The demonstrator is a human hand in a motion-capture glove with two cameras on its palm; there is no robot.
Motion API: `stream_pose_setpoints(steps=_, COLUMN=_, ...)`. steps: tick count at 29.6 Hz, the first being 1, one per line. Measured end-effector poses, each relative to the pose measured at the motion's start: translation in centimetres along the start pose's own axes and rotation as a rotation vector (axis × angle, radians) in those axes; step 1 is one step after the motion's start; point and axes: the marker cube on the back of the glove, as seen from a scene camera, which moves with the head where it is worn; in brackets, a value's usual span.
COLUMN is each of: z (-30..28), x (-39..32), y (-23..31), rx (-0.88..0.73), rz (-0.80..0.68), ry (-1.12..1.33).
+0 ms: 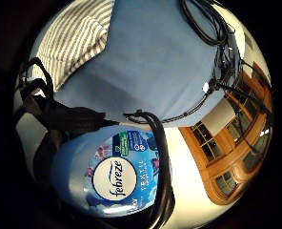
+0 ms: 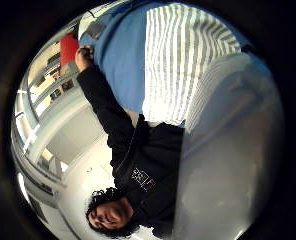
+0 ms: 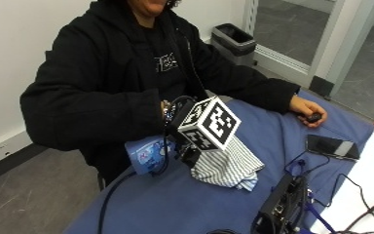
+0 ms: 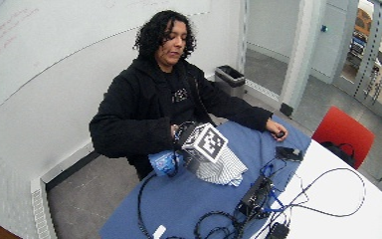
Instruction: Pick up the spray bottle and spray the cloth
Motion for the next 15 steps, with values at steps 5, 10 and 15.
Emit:
stream_pose_setpoints(steps=5, z=1.0, x=-0.1, y=-1.4, rx=-0.07, rz=0.023, ry=0.04)
stream_pose_setpoints(steps=10, z=1.9, x=0.1, y=-2.2, rx=-0.125, rz=0.034, ry=0.045)
stream_pose_setpoints(steps=15, z=1.7, x=-0.1, y=-2.1, rx=-0.126, rz=0.025, ry=0.033)
